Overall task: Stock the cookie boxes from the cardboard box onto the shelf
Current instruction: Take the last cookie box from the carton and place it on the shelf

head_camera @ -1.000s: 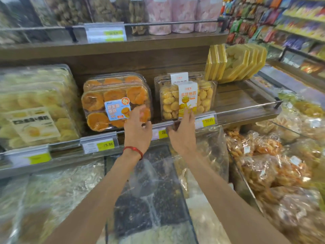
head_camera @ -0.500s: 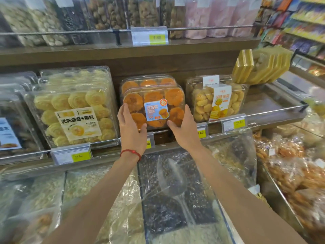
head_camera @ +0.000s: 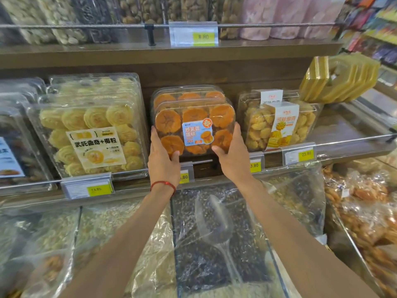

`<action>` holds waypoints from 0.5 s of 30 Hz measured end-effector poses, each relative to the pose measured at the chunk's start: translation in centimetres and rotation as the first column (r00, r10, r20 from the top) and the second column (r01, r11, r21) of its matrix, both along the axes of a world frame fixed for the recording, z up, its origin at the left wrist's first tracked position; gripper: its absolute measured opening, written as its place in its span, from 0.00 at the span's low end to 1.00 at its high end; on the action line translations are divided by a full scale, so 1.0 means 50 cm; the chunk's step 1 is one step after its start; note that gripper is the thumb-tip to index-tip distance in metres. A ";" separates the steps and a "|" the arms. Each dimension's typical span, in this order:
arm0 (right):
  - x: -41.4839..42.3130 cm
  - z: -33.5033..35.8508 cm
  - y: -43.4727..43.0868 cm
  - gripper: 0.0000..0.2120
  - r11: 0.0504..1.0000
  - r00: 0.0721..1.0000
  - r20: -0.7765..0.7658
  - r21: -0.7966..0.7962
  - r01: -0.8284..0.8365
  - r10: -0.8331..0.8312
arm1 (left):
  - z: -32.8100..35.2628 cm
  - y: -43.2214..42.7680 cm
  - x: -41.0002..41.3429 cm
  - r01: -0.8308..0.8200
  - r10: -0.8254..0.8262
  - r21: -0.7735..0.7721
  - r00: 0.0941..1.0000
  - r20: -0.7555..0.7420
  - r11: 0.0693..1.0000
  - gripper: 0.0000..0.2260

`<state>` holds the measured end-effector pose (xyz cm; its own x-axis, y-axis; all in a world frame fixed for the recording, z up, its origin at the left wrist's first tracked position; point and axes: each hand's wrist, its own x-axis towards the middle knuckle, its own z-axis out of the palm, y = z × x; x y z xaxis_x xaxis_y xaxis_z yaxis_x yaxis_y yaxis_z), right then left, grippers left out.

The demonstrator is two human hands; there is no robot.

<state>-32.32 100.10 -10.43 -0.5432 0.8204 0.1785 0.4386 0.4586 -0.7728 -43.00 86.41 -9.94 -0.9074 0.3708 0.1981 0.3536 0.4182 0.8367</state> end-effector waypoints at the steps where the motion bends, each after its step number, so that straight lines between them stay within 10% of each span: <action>1: 0.001 0.000 0.000 0.43 1.000 1.000 0.006 0.002 0.001 -0.001 | -0.001 0.000 -0.001 -0.004 0.004 0.004 1.000 -0.003 1.000 0.41; 15: 0.004 0.009 -0.010 0.48 0.999 1.000 0.004 -0.032 -0.019 0.020 | 0.011 -0.010 0.015 0.022 -0.023 -0.035 0.999 -0.029 0.999 0.40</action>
<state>-32.13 99.62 -9.96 -0.5598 0.8149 0.1504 0.4329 0.4423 -0.7855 -42.27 85.92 -9.41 -0.8925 0.3984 0.2114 0.3876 0.4380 0.8111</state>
